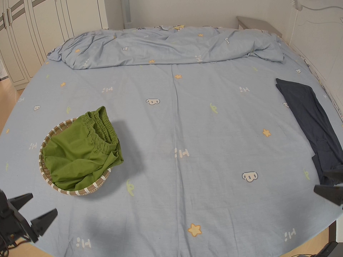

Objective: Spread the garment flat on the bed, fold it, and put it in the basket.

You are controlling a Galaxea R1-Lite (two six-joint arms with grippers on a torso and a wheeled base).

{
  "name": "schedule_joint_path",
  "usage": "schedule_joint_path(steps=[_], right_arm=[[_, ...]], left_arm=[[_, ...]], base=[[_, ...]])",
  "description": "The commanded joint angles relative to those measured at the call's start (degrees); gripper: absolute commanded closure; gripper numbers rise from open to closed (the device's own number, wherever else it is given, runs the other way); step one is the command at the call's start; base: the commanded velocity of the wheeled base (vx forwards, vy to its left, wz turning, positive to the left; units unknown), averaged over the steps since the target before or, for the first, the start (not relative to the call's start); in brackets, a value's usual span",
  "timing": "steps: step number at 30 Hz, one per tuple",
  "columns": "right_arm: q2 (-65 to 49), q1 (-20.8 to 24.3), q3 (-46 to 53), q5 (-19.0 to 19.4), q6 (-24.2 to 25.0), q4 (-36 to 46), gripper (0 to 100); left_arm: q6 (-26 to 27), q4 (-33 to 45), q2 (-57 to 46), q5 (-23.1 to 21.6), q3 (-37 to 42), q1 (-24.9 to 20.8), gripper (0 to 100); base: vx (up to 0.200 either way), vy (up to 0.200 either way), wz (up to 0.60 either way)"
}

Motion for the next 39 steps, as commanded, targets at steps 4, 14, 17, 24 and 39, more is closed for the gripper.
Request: schedule_joint_path(steps=[4, 14, 17, 24, 39], right_arm=[[-22.6, -1.7, 7.9, -0.2, -1.0, 9.3, 0], [-28.3, -2.2, 16.0, -0.9, -4.4, 11.6, 0], [-28.4, -2.4, 17.3, -5.0, -4.5, 11.0, 0], [-28.9, -8.1, 30.8, -13.6, -4.0, -11.3, 0], [-34.2, -11.3, 36.0, -23.1, -8.7, -17.8, 0]], left_arm=[[-1.8, 5.7, -27.1, -0.2, 12.6, -6.2, 0], [4.6, 5.9, -37.3, 11.0, 13.1, -7.2, 0], [2.8, 4.3, -37.3, 16.3, 13.9, -7.2, 0], [-1.9, 3.7, -37.0, 22.5, 15.3, -7.2, 0], [-1.1, 3.5, -37.3, 21.8, 15.5, -7.2, 0]], base=[[0.000, 0.000, 0.00], [0.000, 0.000, 0.00], [0.000, 0.000, 0.00], [0.000, 0.000, 0.00], [0.000, 0.000, 0.00]])
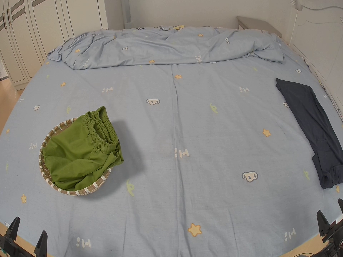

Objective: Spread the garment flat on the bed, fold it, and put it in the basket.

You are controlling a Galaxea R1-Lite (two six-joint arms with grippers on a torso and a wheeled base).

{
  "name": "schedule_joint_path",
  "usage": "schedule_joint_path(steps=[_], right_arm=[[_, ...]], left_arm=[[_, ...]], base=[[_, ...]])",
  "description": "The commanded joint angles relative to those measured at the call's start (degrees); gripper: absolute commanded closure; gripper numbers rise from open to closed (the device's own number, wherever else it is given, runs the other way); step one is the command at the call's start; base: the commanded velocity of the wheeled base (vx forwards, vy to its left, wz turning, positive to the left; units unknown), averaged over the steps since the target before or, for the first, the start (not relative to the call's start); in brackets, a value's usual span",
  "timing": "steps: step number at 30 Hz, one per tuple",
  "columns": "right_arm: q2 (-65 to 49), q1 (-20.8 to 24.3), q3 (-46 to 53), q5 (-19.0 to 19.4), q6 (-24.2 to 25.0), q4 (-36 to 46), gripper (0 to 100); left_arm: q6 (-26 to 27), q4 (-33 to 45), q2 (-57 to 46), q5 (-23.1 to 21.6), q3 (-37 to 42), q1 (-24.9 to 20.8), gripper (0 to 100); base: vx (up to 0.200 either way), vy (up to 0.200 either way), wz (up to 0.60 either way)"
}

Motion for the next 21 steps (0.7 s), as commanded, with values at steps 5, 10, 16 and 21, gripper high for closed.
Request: schedule_joint_path(steps=[5, 10, 16, 21], right_arm=[[-1.3, -0.7, 1.2, 1.2, 5.1, 1.4, 0], [-1.4, -0.6, 1.4, 1.8, 4.6, 1.4, 0], [-1.3, -0.6, 1.6, 2.0, 4.7, 1.2, 0], [-1.4, -0.6, 1.6, 2.3, 3.7, 1.3, 0]], left_arm=[[0.0, 0.0, -0.6, 0.1, 0.2, 0.0, 0], [0.0, 0.0, -0.6, 0.1, 0.2, 0.0, 0], [0.0, 0.0, -0.6, 0.1, 0.2, 0.0, 0], [0.0, 0.0, -0.6, 0.1, 0.2, 0.0, 0]], base=[[0.000, 0.000, 0.00], [0.000, 0.000, 0.00], [0.000, 0.000, 0.00], [0.000, 0.000, 0.00]])
